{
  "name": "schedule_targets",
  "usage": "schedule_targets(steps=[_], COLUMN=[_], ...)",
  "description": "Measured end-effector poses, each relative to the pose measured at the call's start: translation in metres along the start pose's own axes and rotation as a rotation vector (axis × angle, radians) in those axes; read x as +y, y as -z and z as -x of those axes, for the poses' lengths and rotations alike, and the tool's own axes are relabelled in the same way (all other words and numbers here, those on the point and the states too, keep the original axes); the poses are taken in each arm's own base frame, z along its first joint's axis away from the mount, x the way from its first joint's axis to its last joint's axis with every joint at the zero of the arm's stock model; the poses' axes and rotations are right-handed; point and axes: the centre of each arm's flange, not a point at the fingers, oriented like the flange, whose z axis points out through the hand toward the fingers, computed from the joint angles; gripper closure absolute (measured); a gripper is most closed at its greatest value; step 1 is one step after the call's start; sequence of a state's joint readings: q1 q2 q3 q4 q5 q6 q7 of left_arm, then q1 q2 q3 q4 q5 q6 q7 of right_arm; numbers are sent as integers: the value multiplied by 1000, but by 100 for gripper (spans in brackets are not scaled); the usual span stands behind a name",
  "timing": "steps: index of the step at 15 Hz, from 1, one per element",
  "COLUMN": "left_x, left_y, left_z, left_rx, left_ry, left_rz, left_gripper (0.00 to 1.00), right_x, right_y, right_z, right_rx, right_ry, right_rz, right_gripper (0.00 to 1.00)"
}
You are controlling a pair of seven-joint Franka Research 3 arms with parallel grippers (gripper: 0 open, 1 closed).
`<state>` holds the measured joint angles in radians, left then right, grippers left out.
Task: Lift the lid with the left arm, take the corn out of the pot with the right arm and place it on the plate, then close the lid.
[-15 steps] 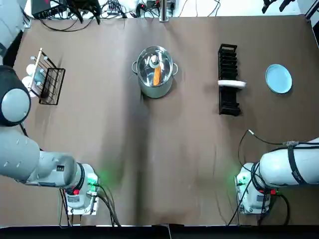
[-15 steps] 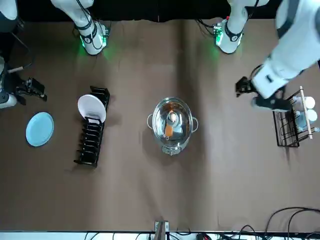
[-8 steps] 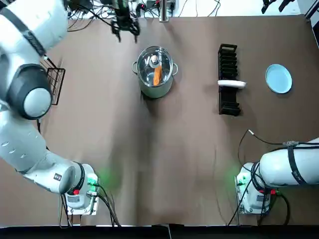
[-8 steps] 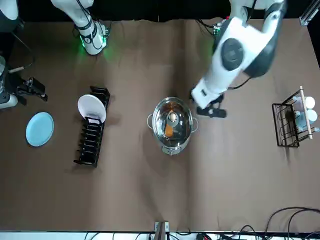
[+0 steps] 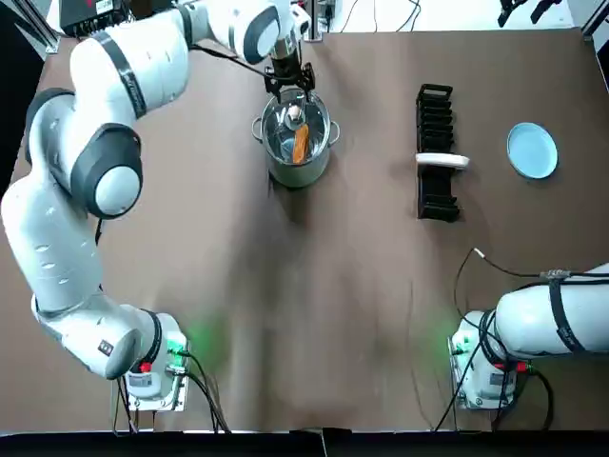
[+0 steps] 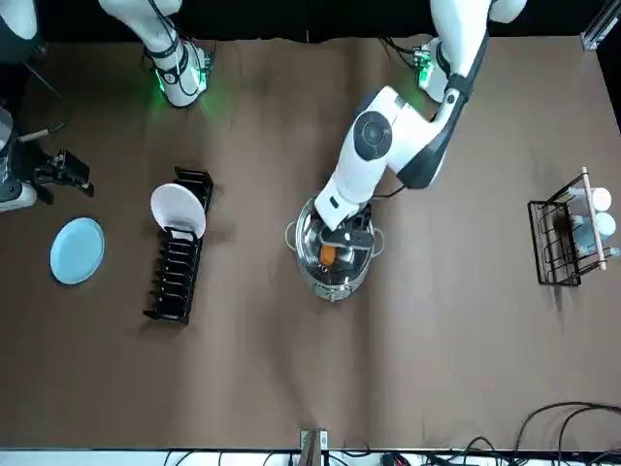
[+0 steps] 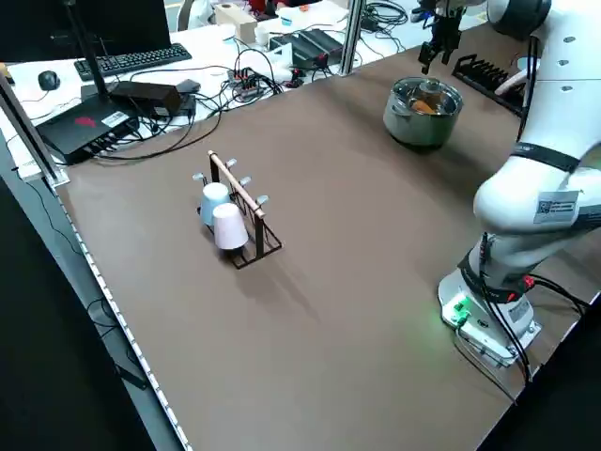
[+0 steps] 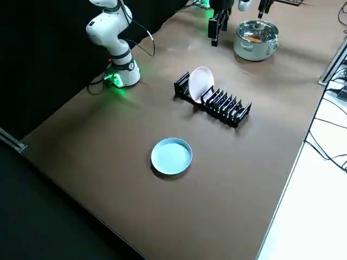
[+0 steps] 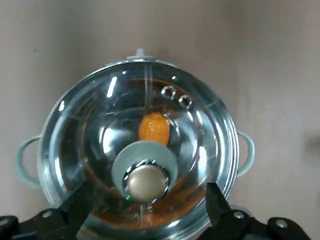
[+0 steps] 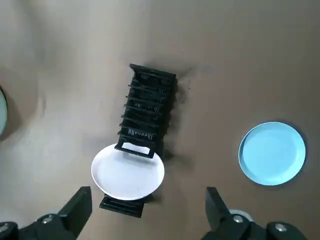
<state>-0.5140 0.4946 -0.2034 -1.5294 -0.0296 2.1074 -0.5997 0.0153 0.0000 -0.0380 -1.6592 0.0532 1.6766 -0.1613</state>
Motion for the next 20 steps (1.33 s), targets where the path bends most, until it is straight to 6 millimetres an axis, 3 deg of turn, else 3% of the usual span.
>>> schedule_targets(steps=[7,10,12,14,20], left_x=[8,13,12,9,9], left_y=[-38,-49,-49,-47,-47], left_z=[3,7,7,5,6], left_rx=[-17,-31,-30,-33,-31], left_ry=[-27,-37,-43,-40,-43], left_rz=[-24,-32,-44,-55,-59], left_gripper=[0,6,10,26,27], right_x=[-1,-5,-8,-18,-40], right_y=[0,0,0,-2,-12], right_z=[0,-1,-1,-2,-7], right_rx=[-2,0,-1,-4,-21], right_ry=[2,8,13,30,69], right_rz=[-1,-2,-4,-5,-8], right_gripper=[0,0,0,0,0])
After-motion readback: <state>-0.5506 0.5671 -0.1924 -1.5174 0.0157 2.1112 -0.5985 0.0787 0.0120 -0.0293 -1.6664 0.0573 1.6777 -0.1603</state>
